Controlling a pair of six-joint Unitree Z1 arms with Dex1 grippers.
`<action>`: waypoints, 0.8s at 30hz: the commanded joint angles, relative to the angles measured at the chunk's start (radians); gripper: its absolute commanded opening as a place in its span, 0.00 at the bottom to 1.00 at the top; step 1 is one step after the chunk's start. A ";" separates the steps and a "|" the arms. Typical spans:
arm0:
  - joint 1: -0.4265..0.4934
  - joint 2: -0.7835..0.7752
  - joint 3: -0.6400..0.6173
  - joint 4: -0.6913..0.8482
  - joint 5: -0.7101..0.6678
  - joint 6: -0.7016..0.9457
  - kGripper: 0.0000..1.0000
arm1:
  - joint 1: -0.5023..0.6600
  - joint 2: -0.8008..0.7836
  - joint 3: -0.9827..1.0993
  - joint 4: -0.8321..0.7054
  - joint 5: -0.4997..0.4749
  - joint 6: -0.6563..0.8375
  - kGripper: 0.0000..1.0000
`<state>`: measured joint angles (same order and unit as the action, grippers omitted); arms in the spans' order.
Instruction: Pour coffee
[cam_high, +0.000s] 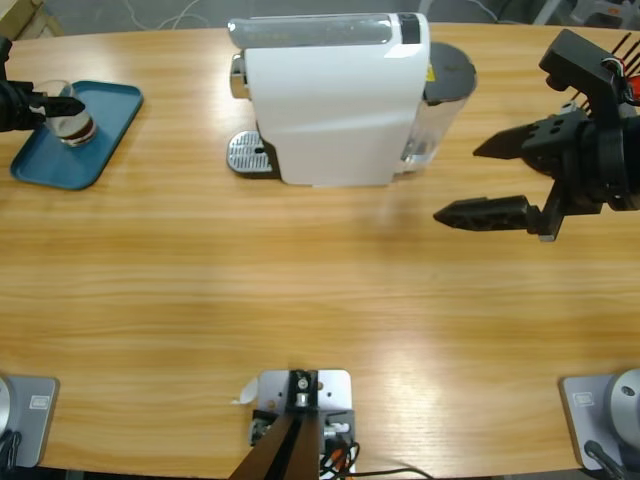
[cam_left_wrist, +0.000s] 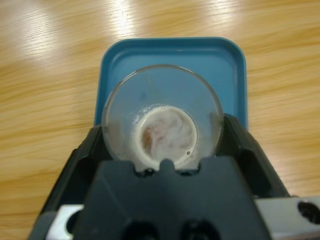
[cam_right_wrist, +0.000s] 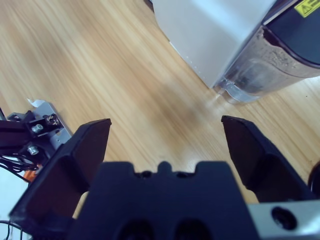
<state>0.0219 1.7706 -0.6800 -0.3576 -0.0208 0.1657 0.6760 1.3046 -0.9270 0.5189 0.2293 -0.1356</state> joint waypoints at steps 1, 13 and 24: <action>0.018 0.058 -0.015 -0.023 -0.018 -0.023 0.67 | 0.010 -0.008 -0.016 0.056 0.005 -0.010 1.00; 0.018 -0.033 0.016 0.002 -0.019 -0.035 1.00 | 0.010 -0.049 -0.015 0.084 -0.002 -0.010 1.00; -0.002 -0.473 -0.010 0.414 -0.018 -0.034 1.00 | 0.040 -0.126 0.002 0.081 -0.035 -0.010 1.00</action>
<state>0.0315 1.5462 -0.6851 -0.2022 -0.0245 0.1417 0.6986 1.2420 -0.9368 0.5914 0.2144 -0.1357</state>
